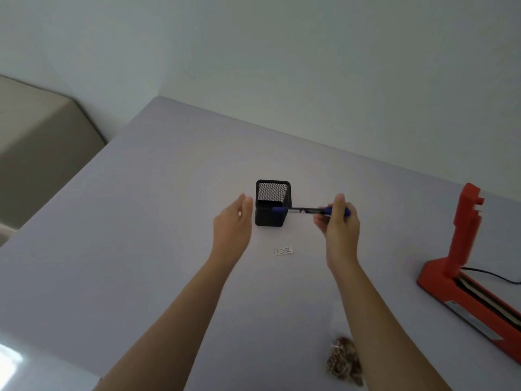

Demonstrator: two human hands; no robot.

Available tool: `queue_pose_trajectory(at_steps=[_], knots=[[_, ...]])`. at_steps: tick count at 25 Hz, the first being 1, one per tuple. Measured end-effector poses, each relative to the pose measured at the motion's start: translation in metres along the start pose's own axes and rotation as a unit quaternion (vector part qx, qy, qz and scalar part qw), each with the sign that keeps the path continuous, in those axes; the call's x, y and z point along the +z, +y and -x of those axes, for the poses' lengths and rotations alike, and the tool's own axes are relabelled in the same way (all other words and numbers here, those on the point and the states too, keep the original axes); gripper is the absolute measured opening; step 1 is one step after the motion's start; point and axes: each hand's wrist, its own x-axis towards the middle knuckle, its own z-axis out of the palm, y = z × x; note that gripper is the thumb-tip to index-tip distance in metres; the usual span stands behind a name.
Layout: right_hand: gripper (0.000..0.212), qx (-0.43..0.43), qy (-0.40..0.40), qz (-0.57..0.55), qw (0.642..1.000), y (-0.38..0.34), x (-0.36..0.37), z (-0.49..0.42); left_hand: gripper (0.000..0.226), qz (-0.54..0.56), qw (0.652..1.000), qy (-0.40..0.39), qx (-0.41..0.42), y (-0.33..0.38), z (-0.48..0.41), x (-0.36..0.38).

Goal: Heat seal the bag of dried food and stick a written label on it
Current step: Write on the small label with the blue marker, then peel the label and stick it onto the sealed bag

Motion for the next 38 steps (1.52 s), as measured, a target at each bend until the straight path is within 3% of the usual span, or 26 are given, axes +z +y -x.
queue_pose_trajectory(at_steps=[2,5,11,14,17,23,26,28,30,34,38], knots=[[0.028,-0.068,-0.027,0.091,0.993,-0.007,0.014,-0.02,0.027,-0.098,0.994,-0.023,0.047,-0.007,-0.022,0.003],[0.022,-0.162,-0.123,0.262,0.943,-0.003,0.044,-0.04,0.048,-0.242,0.96,-0.089,0.105,-0.019,-0.036,0.011],[0.027,-0.145,-0.23,0.446,0.853,0.027,0.084,-0.061,0.045,-0.276,0.946,-0.122,0.119,-0.041,-0.038,0.023],[0.029,-0.182,-0.211,0.514,0.811,0.03,0.09,-0.062,0.049,-0.263,0.95,-0.109,0.129,-0.046,-0.037,0.028],[0.033,-0.264,-0.133,0.588,0.753,0.031,0.087,-0.066,0.039,-0.244,0.96,-0.066,0.121,-0.042,-0.039,0.031],[0.047,-0.263,-0.084,0.585,0.763,0.037,0.075,-0.071,0.041,-0.181,0.978,-0.066,0.08,-0.031,-0.04,0.028],[0.042,-0.2,-0.012,0.487,0.85,0.041,0.041,-0.071,0.045,-0.155,0.986,-0.048,0.037,-0.044,-0.044,0.027],[0.031,-0.124,0.013,0.456,0.881,0.062,0.005,-0.066,0.043,-0.136,0.99,-0.02,0.009,-0.064,-0.041,0.03],[0.024,-0.083,-0.045,0.467,0.879,0.088,-0.025,-0.053,0.036,-0.142,0.989,-0.027,0.021,-0.083,-0.027,0.037],[0.036,-0.127,-0.2,0.463,0.854,0.118,-0.045,-0.027,0.037,-0.228,0.95,-0.118,0.175,-0.107,0.015,0.058],[0.04,-0.203,-0.215,0.546,0.784,0.126,-0.042,-0.016,0.043,-0.342,0.903,-0.147,0.215,-0.113,0.02,0.065]])
